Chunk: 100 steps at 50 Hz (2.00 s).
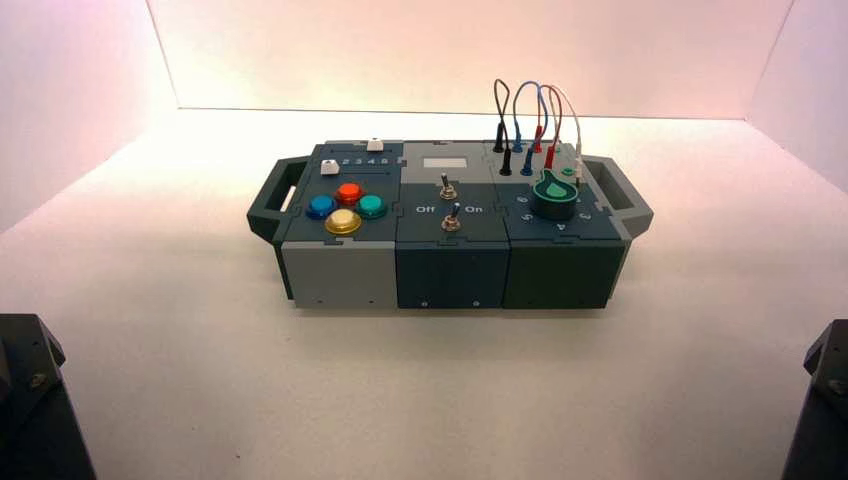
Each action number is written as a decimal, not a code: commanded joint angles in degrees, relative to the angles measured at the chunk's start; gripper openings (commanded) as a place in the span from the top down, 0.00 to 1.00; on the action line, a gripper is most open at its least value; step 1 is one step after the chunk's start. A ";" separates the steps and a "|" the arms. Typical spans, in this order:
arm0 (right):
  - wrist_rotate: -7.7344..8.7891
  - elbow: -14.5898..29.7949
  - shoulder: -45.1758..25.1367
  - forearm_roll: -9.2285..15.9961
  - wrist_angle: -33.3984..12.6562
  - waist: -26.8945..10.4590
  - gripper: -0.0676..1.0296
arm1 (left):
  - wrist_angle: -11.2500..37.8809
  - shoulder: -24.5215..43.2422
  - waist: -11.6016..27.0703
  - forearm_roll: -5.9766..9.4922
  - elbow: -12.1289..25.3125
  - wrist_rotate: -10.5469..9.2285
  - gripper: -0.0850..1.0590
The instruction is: Insert the white wire.
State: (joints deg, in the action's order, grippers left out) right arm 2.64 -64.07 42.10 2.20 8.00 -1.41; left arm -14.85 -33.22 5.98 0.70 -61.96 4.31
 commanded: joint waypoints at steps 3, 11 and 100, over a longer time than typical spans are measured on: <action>-0.09 0.79 0.00 0.09 0.70 -0.09 0.51 | -0.26 -0.53 -0.26 0.09 1.32 -0.09 0.95; -0.09 0.62 -0.18 0.09 0.70 -0.09 0.51 | -0.18 -0.53 -0.26 0.09 1.05 -0.09 0.95; 9.76 21.62 -10.81 2.20 -54.67 -13.62 0.52 | 61.61 6.42 11.69 23.91 18.98 15.21 0.95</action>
State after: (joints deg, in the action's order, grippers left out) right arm 11.16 -42.80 31.55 4.22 -45.97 -14.85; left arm 46.93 -27.07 17.58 21.62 -43.42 18.11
